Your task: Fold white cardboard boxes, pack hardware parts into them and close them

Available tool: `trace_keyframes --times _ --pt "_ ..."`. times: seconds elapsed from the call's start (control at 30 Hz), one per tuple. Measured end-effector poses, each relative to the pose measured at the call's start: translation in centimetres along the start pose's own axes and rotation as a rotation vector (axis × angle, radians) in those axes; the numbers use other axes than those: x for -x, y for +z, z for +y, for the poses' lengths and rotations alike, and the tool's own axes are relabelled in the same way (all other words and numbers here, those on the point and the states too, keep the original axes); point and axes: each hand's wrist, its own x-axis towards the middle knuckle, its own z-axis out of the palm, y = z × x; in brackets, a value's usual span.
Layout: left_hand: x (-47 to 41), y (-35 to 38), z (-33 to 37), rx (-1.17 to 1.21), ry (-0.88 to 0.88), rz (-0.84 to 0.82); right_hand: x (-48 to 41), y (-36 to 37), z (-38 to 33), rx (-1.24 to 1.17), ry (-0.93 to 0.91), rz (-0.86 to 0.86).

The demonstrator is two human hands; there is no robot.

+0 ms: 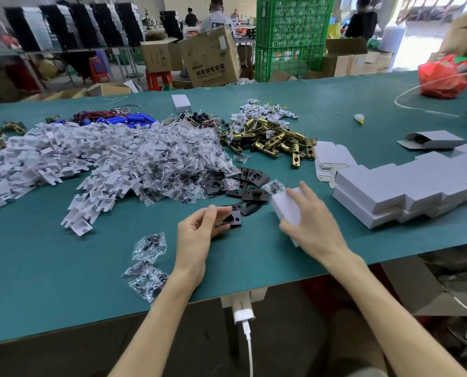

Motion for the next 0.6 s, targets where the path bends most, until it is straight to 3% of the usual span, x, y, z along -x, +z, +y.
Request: trace_keyframes --times 0.1,0.23,0.3,0.4,0.6 --pt "0.1 0.1 0.1 -0.038 0.006 -0.027 -1.1 -1.2 2.6 0.018 0.058 -0.015" --pt "0.2 0.1 0.3 -0.042 0.000 -0.035 -2.2 -1.8 4.5 0.254 -0.019 0.053" --pt "0.2 0.2 0.3 -0.056 -0.003 -0.041 -2.2 -1.7 4.3 0.127 -0.101 0.080" --pt "0.2 0.3 0.3 -0.074 -0.008 -0.046 -1.6 -0.2 2.6 -0.280 -0.157 -0.049" --pt "0.2 0.0 0.2 -0.064 -0.013 -0.044 -2.8 0.6 3.6 -0.398 0.067 0.014"
